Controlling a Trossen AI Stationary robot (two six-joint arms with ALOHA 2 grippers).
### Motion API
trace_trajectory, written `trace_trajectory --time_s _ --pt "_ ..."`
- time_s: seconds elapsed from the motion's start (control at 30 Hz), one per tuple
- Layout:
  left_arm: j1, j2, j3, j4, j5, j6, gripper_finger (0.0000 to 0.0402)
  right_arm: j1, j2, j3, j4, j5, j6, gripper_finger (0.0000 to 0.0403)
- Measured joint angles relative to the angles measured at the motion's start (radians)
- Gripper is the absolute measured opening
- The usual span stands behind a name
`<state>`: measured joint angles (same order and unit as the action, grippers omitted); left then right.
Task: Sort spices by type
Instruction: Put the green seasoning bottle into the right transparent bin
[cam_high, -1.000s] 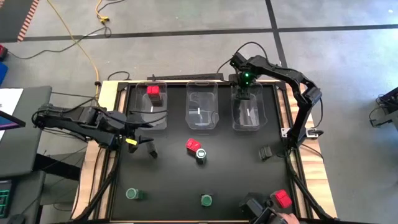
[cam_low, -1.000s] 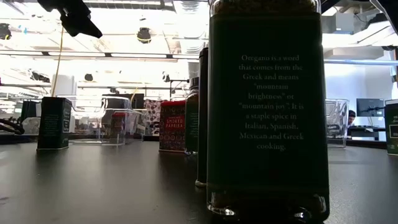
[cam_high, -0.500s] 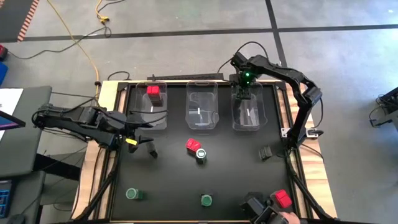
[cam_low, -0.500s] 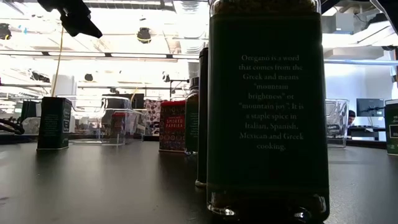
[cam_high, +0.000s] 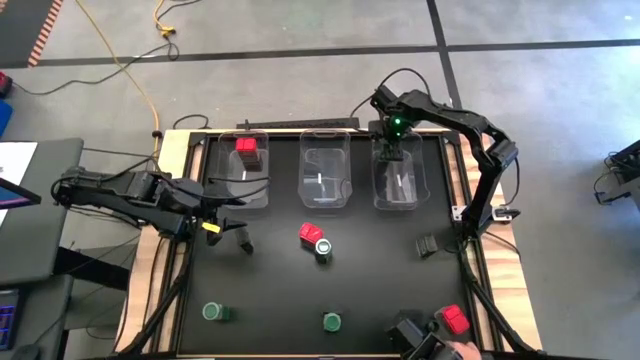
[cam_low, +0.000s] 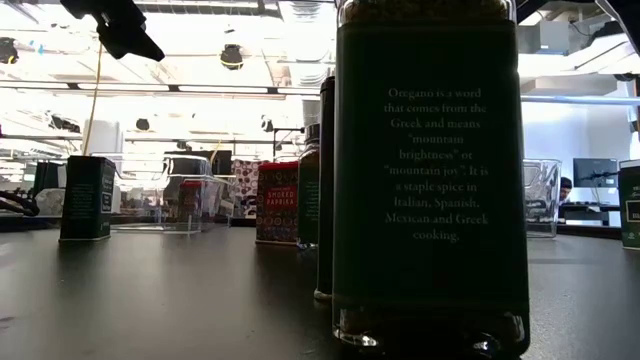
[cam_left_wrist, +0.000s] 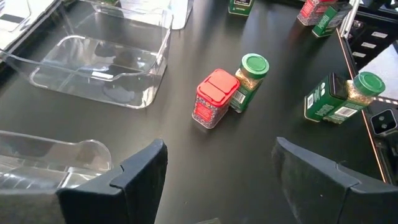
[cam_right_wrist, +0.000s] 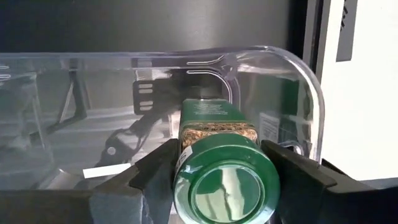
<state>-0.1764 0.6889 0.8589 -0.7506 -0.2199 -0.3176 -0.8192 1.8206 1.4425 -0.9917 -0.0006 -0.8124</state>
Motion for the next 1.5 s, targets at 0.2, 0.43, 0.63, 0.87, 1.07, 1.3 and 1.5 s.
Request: trace_trajectory --time_s 0.2,0.43,0.63,0.87,1.07,1.3,1.5 --pt "0.0 0.0 0.0 0.0 0.0 -0.001 0.0277 0.0 0.0 0.0 0.016 0.0 0.0 0.0251" --pt "0.0 0.0 0.0 0.0 0.0 -0.001 0.0277 0.0 0.0 0.0 0.017 0.0 0.0 0.0251" --pt "0.0 0.0 0.0 0.0 0.0 -0.001 0.0277 0.0 0.0 0.0 0.022 0.0 -0.008 0.0252" --pt "0.0 0.0 0.0 0.0 0.0 -0.001 0.0277 0.0 0.0 0.0 0.035 0.0 -0.008 0.0291" --pt "0.0 0.0 0.0 0.0 0.0 -0.001 0.0277 0.0 -0.001 0.0 0.029 0.0 -0.035 0.0337" --pt "0.0 0.0 0.0 0.0 0.0 -0.001 0.0277 0.0 -0.002 0.061 -0.025 0.001 0.002 0.0366" --pt "0.0 0.0 0.0 0.0 0.0 -0.001 0.0277 -0.004 -0.002 0.189 -0.181 0.001 0.138 0.0368"
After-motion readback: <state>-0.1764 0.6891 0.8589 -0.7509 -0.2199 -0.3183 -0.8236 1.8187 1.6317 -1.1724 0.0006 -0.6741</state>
